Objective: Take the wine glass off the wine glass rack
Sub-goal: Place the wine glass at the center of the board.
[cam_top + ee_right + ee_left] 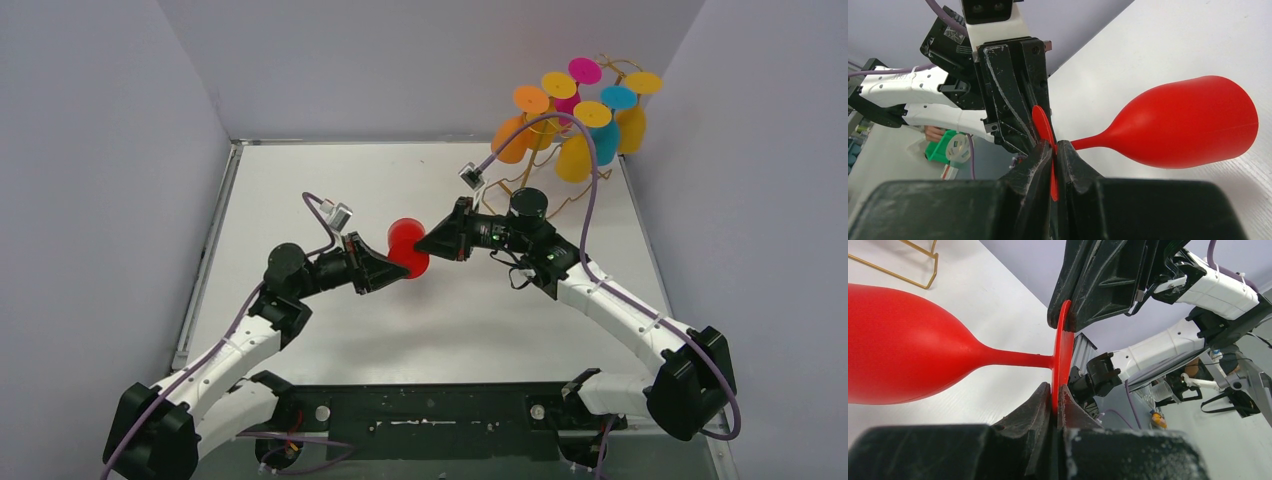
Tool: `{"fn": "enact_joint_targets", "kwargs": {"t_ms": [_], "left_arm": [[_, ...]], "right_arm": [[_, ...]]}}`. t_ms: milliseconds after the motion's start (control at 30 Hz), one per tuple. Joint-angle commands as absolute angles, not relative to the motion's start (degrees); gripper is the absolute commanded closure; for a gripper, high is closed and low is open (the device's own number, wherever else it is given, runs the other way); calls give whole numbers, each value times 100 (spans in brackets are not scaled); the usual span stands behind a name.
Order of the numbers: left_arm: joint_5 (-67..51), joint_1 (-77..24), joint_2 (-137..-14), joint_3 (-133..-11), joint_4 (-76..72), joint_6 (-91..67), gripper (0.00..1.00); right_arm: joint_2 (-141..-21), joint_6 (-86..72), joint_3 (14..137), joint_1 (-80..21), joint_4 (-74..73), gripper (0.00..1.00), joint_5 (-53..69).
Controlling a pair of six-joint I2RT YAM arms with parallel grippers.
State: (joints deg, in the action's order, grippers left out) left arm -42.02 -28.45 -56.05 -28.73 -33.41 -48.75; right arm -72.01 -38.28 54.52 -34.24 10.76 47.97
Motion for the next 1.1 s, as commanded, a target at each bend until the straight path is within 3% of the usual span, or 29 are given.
{"fn": "enact_joint_targets", "kwargs": {"t_ms": [0,100,200,300,733,1067], "left_arm": [[-4180,-2874,-5383,-2877,-3693,-4500,100],[-4262,-2874,-5335,-2857,-3625,-4342,100],[-4405,-2874,-5309,-2836,-3599,-4175,100],[-4544,-2883,-5305,-2678,-3767,-4081,100],[-4903,-2883,-4189,-2017,-3788,-2778,100],[-5272,-2875,-3534,-1741,-3559,-1806,100]], "right_arm": [[-7139,-3870,5415,-3461,1438,96,4685],[-7126,-3867,5421,-3463,1450,83,4631],[-7090,-3834,5475,-3458,1371,51,4472],[-6982,-3698,5518,-3461,1192,38,4202],[-6328,-2952,5658,-3452,513,19,3055],[-6768,-2507,6440,-3427,-374,7,3690]]}}
